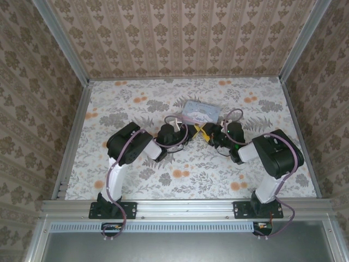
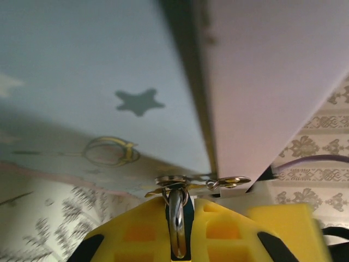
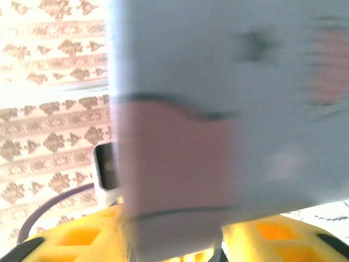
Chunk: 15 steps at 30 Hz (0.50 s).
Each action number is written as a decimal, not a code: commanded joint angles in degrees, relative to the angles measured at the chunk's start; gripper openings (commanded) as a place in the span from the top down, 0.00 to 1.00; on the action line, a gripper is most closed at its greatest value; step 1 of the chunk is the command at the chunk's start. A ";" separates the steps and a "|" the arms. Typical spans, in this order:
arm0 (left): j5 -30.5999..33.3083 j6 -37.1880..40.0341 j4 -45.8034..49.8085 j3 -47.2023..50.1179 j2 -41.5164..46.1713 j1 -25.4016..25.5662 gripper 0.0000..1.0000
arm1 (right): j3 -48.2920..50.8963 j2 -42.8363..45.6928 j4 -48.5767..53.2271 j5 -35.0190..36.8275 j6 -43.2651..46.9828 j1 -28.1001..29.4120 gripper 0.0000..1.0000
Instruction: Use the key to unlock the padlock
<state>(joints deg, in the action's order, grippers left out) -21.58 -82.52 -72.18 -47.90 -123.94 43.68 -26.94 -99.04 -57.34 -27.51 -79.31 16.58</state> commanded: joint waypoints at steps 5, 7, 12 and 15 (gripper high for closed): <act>-2.58 2.94 -0.94 0.97 -0.78 -1.74 1.00 | 0.25 9.96 14.29 -2.56 10.92 -0.62 0.28; -2.58 3.07 -0.95 1.22 -0.78 -2.17 1.00 | 0.73 12.65 19.72 -3.01 14.59 -0.83 0.26; -3.07 3.41 -0.82 1.54 -0.73 -2.98 1.00 | -2.05 20.58 39.39 -0.74 28.32 -0.52 0.26; -3.43 3.42 -0.60 1.57 -0.56 -3.19 1.00 | -4.74 24.44 48.75 2.88 37.91 0.82 0.30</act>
<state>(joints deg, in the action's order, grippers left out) -23.88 -80.86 -71.96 -46.72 -124.14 40.93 -28.47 -77.87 -22.72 -27.99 -54.06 16.38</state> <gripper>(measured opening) 0.099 0.706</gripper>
